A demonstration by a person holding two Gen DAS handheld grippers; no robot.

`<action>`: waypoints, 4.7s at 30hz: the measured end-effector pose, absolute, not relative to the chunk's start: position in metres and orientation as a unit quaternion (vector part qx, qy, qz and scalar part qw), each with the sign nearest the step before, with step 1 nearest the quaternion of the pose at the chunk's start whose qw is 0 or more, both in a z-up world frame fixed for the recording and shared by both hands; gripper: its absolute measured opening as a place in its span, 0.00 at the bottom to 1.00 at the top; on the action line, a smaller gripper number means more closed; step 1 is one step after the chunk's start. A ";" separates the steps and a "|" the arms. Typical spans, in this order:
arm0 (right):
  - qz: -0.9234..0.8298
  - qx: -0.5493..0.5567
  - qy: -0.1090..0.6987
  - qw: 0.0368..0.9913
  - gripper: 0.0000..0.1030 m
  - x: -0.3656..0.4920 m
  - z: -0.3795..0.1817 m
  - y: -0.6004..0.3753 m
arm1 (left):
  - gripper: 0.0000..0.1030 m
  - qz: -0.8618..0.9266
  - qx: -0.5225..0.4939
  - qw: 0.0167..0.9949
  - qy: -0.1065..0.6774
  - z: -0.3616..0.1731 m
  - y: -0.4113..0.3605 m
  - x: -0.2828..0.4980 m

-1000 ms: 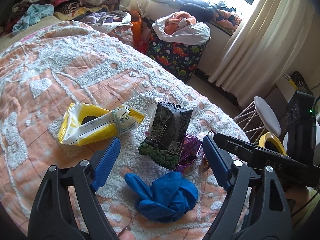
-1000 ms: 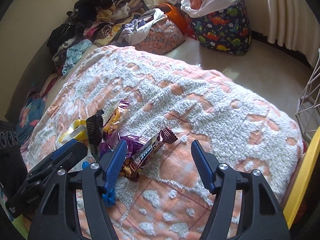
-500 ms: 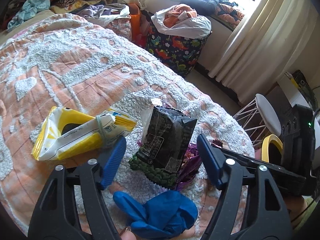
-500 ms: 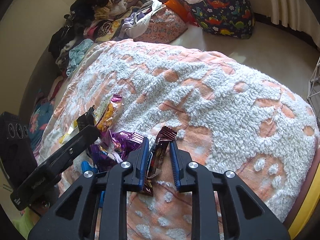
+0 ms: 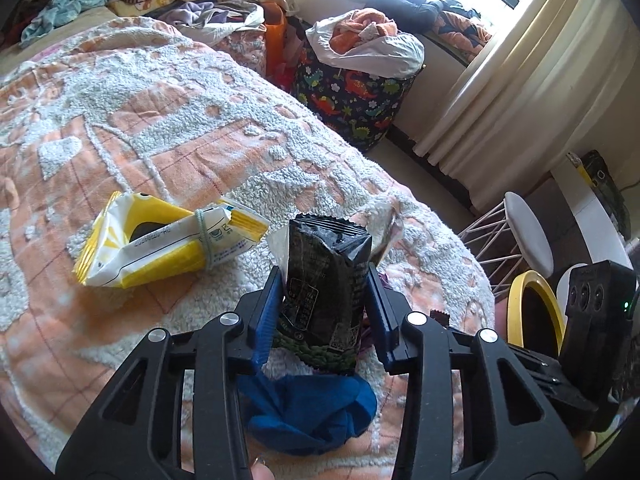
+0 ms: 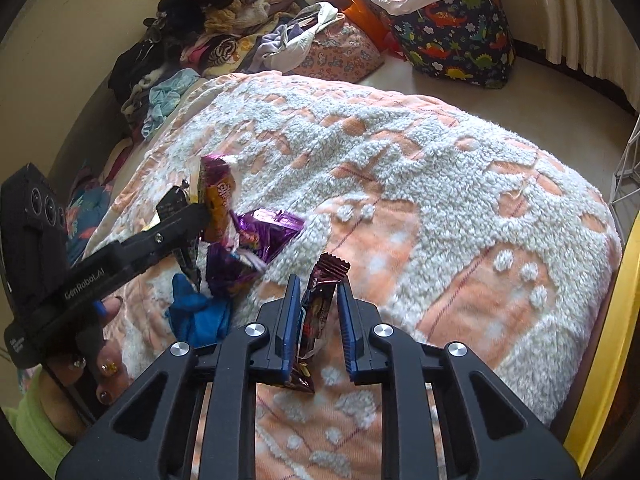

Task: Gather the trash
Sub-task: 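Carry the brown wrapper with the right gripper while the left carries the black bag over the bin, then open the left gripper to drop the black bag into the bin while the right releases the wrapper, then move both tools back toward the blue plastic and purple wrapper on the bed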

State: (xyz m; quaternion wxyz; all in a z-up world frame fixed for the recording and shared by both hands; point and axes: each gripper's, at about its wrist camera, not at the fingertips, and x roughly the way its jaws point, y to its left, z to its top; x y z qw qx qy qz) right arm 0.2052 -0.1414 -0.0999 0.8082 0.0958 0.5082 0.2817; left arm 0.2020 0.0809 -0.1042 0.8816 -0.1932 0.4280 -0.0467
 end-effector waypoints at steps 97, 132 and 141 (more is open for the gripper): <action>0.098 0.248 0.369 0.890 0.13 0.112 -0.035 -0.421 | 0.26 -0.275 -0.013 0.869 0.410 -0.048 -0.197 0.153; 0.039 0.286 0.353 0.890 0.43 0.108 -0.044 -0.466 | 0.76 -0.292 0.014 0.850 0.438 -0.084 -0.243 0.156; 0.024 0.253 0.341 0.905 0.73 0.105 -0.031 -0.453 | 0.89 -0.251 0.008 0.878 0.407 -0.069 -0.216 0.156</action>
